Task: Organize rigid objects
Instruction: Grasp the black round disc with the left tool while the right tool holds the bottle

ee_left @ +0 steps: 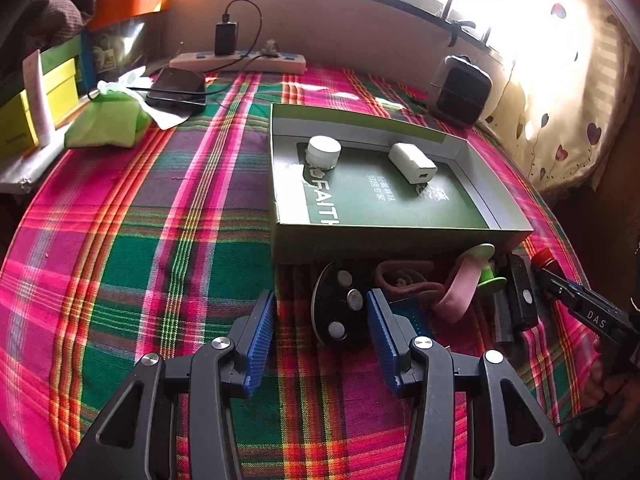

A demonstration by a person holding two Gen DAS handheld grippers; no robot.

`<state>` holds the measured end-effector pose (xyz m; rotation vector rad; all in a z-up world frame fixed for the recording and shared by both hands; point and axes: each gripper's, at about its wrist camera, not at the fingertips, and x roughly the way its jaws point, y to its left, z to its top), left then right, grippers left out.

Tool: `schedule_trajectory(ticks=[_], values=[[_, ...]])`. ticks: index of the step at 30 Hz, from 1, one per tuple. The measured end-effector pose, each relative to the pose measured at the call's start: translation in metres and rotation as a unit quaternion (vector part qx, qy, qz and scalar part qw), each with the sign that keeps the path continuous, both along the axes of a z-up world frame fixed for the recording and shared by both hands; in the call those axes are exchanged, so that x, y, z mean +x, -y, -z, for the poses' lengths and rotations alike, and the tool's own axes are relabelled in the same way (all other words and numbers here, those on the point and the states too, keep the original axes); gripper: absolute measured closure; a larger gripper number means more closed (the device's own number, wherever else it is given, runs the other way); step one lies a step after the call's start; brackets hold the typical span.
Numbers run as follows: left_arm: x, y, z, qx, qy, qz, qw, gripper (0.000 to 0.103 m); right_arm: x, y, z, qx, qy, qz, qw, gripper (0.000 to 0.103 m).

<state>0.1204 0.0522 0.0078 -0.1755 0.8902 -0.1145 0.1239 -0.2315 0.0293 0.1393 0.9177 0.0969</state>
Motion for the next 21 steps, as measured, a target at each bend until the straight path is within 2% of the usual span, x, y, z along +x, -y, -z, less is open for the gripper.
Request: schedule_trajectory(ticks=[5,12,21], values=[[0.0005,0.0012,0.0,0.003,0.0,-0.002,1.0,0.058,-0.0003,0.001,0.0003,0.004,0.0,0.0,1.0,0.07],[-0.0009,0.0028,-0.0016,-0.003,0.005,0.003,1.0,0.078,-0.0002,0.001,0.0003,0.006,0.0,0.0,1.0,0.07],[-0.0023,0.0029,-0.0021,-0.006,0.008,0.002,0.9999,0.08,-0.0007,0.0012,0.0003,0.005,0.0,0.0,1.0,0.07]])
